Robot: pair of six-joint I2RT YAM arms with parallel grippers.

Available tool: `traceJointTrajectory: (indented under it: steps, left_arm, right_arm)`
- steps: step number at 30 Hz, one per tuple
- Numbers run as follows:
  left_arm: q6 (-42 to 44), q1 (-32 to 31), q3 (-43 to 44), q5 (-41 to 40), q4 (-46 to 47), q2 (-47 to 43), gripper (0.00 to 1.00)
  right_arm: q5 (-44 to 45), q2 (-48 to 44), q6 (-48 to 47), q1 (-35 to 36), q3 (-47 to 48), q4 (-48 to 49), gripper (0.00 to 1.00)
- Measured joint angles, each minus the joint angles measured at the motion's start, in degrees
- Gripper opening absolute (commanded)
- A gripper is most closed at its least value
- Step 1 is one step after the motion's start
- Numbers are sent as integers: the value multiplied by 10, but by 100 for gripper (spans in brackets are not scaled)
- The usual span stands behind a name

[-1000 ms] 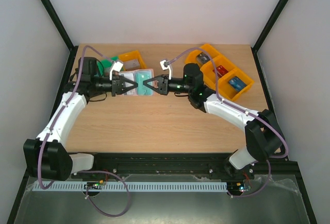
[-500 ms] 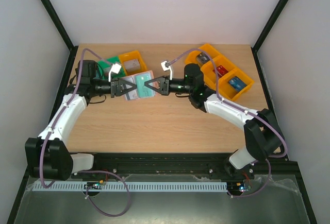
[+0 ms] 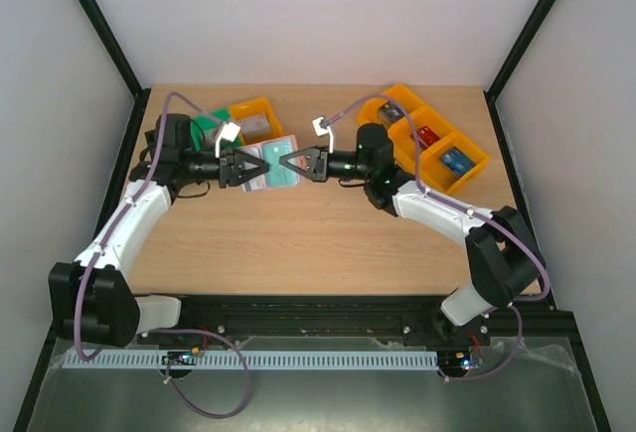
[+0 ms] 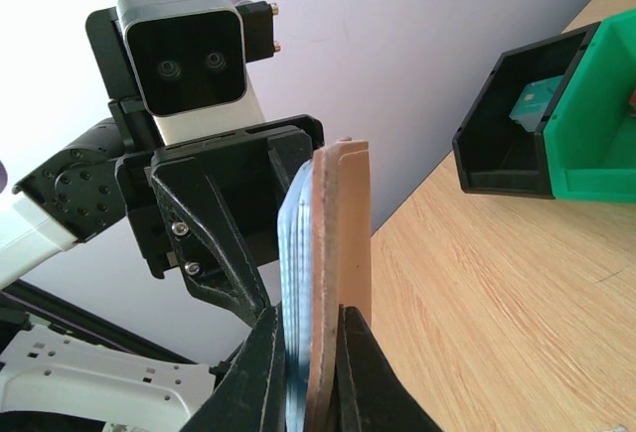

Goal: Take the credit cards out of the card holder

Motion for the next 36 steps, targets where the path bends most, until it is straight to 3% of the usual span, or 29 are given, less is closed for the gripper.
traceJointTrajectory:
  steps: [4,9,11,14,19,27,36]
  left_arm:
    - [-5,-3,2,5,7,0,31]
    - [-35,-5,20,32,29,4,27]
    - [-39,-7,36,37,26,9,21]
    - [-35,-11,68,32,12,15,3]
    - [-39,-12,93,27,6,15,2]
    - [-41,-12,92,29,-4,15,2]
    - [-68,10,45,29,24,10,2]
  right_arm:
    - [-11,0,23,-4,-7,26,1]
    - [-19,0,56,-9,-6,63,2]
    - [-19,0,69,-10,-3,75,1]
    - [-21,0,85,-14,3,96,2]
    - [-22,-1,95,-17,10,120,2]
    - [-22,-7,80,-17,10,96,20]
    - [-19,-8,71,-13,3,56,23]
